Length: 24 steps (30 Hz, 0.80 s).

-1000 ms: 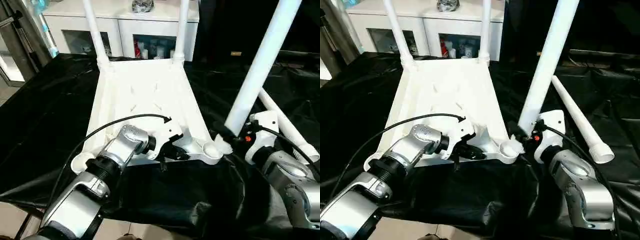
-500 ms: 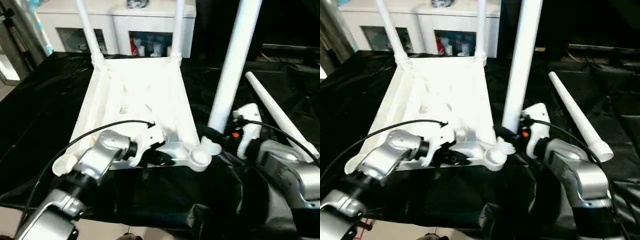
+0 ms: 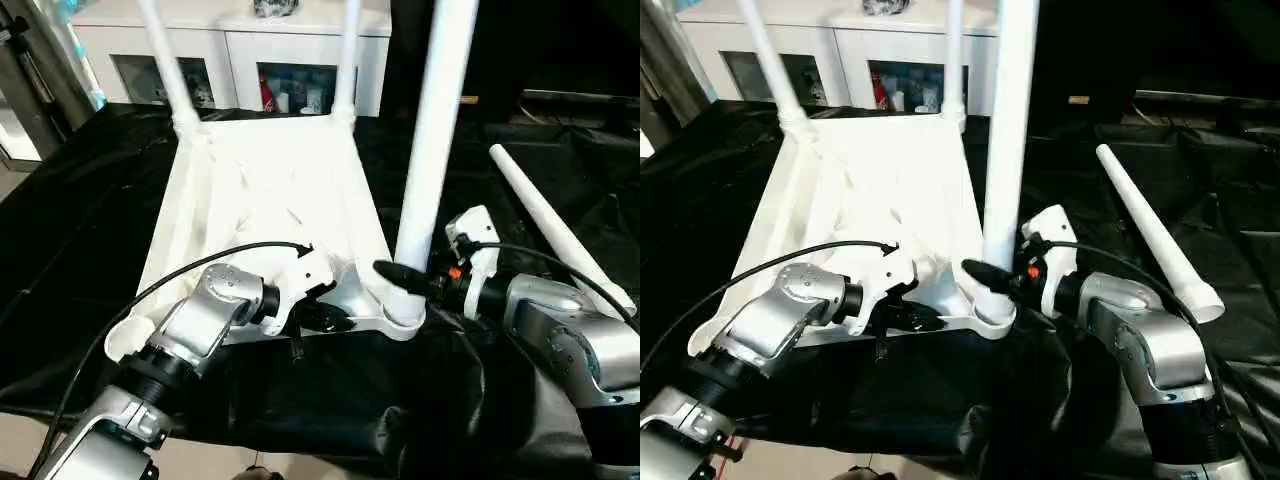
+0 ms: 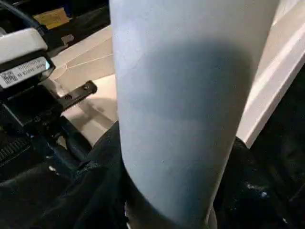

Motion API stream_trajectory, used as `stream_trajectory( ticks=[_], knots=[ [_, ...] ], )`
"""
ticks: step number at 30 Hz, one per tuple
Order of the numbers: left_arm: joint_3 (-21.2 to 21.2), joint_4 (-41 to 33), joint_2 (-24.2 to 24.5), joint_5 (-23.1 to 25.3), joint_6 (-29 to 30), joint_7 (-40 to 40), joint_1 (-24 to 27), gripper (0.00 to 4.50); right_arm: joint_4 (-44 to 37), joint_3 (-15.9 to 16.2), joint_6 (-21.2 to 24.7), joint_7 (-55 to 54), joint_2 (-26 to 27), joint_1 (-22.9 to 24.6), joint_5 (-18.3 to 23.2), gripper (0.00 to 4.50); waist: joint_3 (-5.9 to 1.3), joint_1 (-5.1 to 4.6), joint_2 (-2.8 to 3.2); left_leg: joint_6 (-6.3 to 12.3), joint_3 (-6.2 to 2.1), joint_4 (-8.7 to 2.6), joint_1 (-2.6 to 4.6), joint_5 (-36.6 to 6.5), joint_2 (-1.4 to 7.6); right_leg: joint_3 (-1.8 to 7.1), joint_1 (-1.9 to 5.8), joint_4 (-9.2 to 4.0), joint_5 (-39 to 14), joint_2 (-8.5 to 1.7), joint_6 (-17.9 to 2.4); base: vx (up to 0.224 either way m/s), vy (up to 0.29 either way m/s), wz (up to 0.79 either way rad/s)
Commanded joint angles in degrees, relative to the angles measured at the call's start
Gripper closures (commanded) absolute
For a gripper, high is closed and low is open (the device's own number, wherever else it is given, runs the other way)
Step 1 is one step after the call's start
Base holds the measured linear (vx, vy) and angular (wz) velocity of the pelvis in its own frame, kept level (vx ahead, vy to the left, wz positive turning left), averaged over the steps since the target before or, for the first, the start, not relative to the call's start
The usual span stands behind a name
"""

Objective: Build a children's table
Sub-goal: Insert table leg to table base

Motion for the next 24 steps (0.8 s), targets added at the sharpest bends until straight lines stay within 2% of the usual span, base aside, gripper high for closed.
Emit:
stream_trajectory(
  ticks=[1, 7, 16, 22, 23, 24],
  knots=[
    [2.2, -1.7, 0.2, -2.1, -0.8, -0.6, 0.3, 4.5, 0.6, 0.7, -0.4, 0.0, -0.1, -0.4, -0.6, 2.59, -3.85, 0.49, -1.09, 6.17, -1.88, -3.6, 1.54, -2.8, 5.17, 1.65, 2.13, -3.35, 6.6, -4.55, -18.5, 0.0, 0.0, 0.0],
    [2.4, -1.0, -0.4, -2.1, -0.3, 0.1, -0.5, 4.5, 2.5, 1.9, -2.3, 1.0, 0.1, -0.6, -2.0, 2.59, -3.84, 0.48, -0.92, 5.84, -1.85, -3.57, 1.56, -3.4, 5.14, 1.69, 2.16, -3.32, 6.8, -4.56, -18.7, 0.0, 0.0, 0.0],
    [2.5, 0.2, -0.7, -2.0, -0.4, 0.0, -1.5, 4.5, 7.8, 1.7, -5.6, 0.6, 2.9, -1.7, -2.4, 2.59, -3.9, 0.27, -0.72, 5.37, -1.85, -3.54, 1.64, -3.9, 5.1, 1.64, 2.1, -3.28, 6.7, -4.46, -19.2, 0.0, 0.0, 0.0],
    [2.8, 0.3, -0.8, -1.7, 0.1, 1.0, -1.7, 4.5, 11.6, -1.1, -7.1, 0.4, 5.3, -0.3, -0.4, 2.59, -3.86, 0.39, -0.87, 5.52, -1.82, -3.58, 1.6, -4.3, 5.13, 1.63, 2.13, -3.33, 6.6, -4.54, -19.2, 0.0, 0.0, 0.0],
    [3.2, 0.9, -0.9, -1.4, 0.2, 2.0, -2.0, 4.5, 12.8, -2.1, -8.7, 0.6, 6.0, 1.6, -0.1, 2.59, -4.03, 0.55, -0.5, 5.39, -1.85, -3.52, 1.69, -4.4, 5.17, 1.62, 2.1, -3.3, 6.5, -4.64, -19.2, 0.0, 0.0, 0.0],
    [3.2, 1.0, -0.9, -1.4, 0.2, 2.2, -2.0, 4.5, 12.9, -2.1, -8.9, 0.6, 6.1, 1.9, -0.1, 2.59, -4.02, 0.52, -0.62, 5.37, -1.8, -3.52, 1.64, -4.4, 5.2, 1.64, 2.08, -3.32, 6.7, -4.64, -19.2, 0.0, 0.0, 0.0]
  ],
)
